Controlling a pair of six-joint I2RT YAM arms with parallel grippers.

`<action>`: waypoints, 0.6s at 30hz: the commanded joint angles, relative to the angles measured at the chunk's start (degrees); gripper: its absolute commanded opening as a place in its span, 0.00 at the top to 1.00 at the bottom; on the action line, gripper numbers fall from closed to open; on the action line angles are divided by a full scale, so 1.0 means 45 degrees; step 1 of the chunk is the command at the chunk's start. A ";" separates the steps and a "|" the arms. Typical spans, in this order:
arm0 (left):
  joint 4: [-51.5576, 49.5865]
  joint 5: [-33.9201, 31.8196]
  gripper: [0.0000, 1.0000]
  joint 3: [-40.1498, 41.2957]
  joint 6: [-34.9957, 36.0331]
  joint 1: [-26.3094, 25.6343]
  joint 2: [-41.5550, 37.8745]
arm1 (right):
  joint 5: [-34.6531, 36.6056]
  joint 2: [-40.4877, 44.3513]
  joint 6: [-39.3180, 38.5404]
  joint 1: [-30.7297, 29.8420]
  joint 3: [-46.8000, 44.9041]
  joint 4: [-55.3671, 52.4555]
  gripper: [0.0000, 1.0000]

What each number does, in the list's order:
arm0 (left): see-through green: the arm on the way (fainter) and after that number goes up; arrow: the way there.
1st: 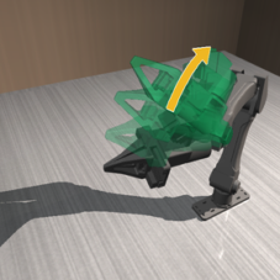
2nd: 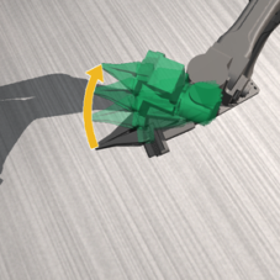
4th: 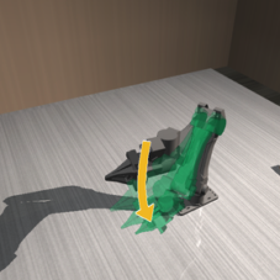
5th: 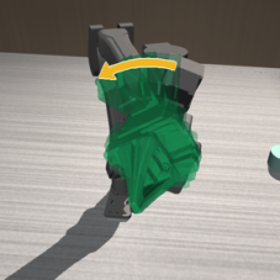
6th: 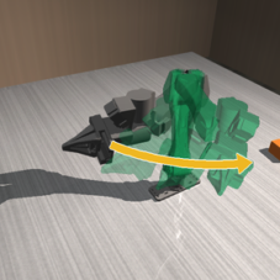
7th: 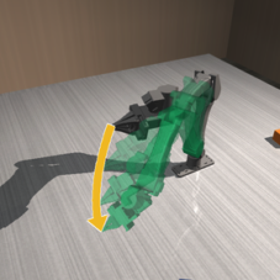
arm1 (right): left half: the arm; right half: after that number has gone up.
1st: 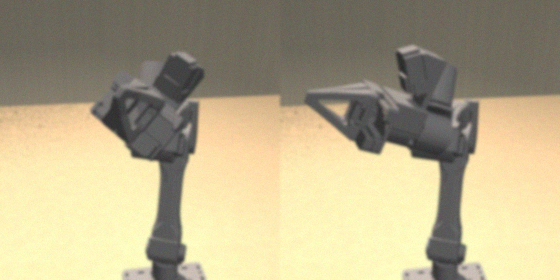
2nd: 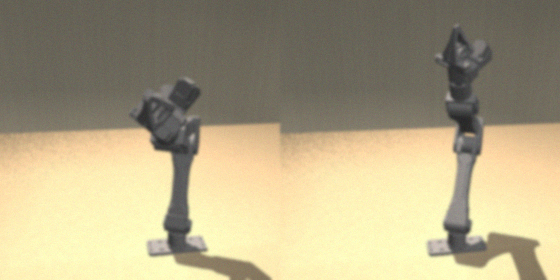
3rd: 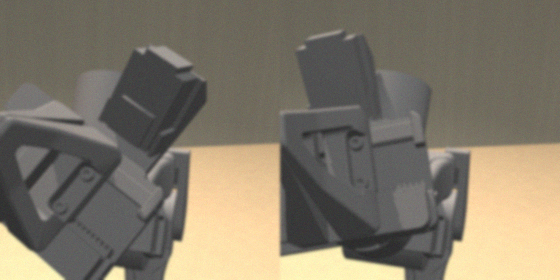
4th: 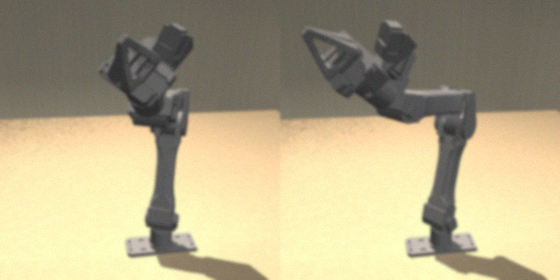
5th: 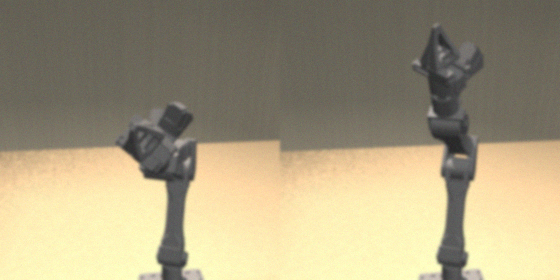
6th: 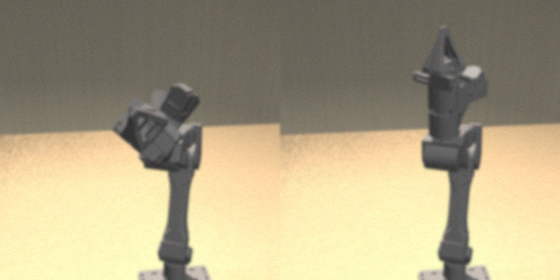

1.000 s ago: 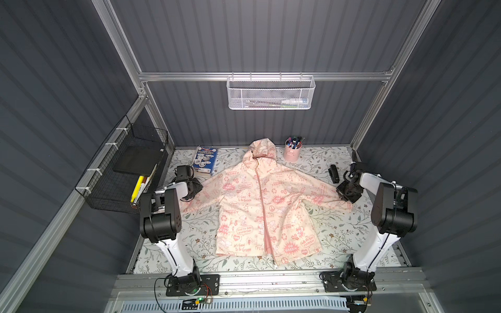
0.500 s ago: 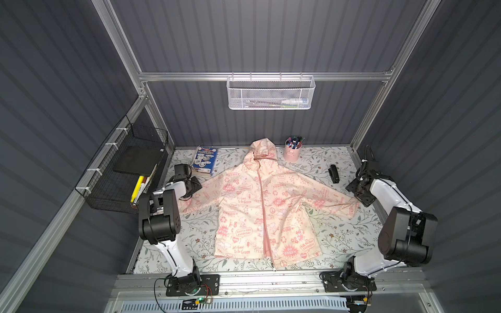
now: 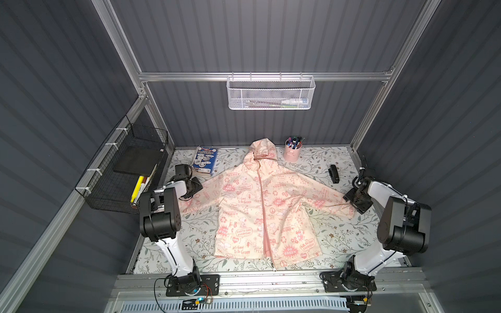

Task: Unzip the jacket
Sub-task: Smooth out the jacket at the center of the board.

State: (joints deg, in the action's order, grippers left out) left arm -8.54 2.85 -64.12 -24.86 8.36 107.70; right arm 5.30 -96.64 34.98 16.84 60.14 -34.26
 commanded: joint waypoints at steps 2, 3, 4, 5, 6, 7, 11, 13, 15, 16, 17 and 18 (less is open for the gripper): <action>-0.0582 0.0131 0.50 -0.0266 -0.0426 0.0055 0.0469 | -0.0147 -0.0691 -0.0194 0.0052 0.0726 -0.0378 0.43; -0.0601 0.0128 0.50 -0.0263 -0.0477 0.0061 0.0500 | -0.0128 -0.0737 -0.0186 0.0047 0.0737 -0.0375 0.48; -0.0622 0.0084 0.50 -0.0235 -0.0574 0.0075 0.0510 | -0.0001 -0.0737 -0.0128 0.0070 0.0723 -0.0384 0.55; -0.0614 0.0043 0.51 -0.0165 -0.0706 0.0076 0.0471 | 0.0129 -0.0679 -0.0118 0.0119 0.0682 -0.0343 0.62; -0.0618 -0.0014 0.51 -0.0104 -0.0804 0.0095 0.0462 | 0.0207 -0.0618 -0.0099 0.0182 0.0633 -0.0270 0.68; -0.0660 -0.0113 0.52 -0.0040 -0.0930 0.0109 0.0452 | 0.0311 -0.0539 -0.0049 0.0310 0.0602 -0.0236 0.76; -0.0681 -0.0272 0.56 0.0210 -0.1247 0.0150 0.0385 | 0.0430 -0.0380 0.0125 0.1010 0.0582 -0.0219 0.97; -0.0720 -0.0397 0.58 0.0309 -0.1297 0.0162 0.0332 | 0.0421 -0.0343 0.0151 0.1369 0.0581 -0.0146 1.00; -0.0758 -0.0510 0.59 0.0436 -0.1311 0.0223 0.0239 | 0.0387 -0.0392 0.0127 0.1646 0.0634 -0.0129 1.00; -0.0740 -0.0536 0.59 0.0528 -0.1312 0.0260 0.0215 | 0.0366 -0.0453 0.0099 0.1767 0.0676 -0.0140 1.00; -0.0757 -0.0549 0.59 0.0586 -0.1311 0.0305 0.0206 | 0.0399 -0.0514 0.0097 0.1856 0.0731 -0.0159 1.00; -0.0760 -0.0575 0.60 0.0631 -0.1316 0.0328 0.0154 | 0.0387 -0.0552 0.0097 0.1947 0.0766 -0.0154 1.00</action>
State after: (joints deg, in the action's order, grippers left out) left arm -7.73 2.35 -63.68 -29.67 8.75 107.92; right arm 5.32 -99.37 35.20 24.34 62.43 -34.33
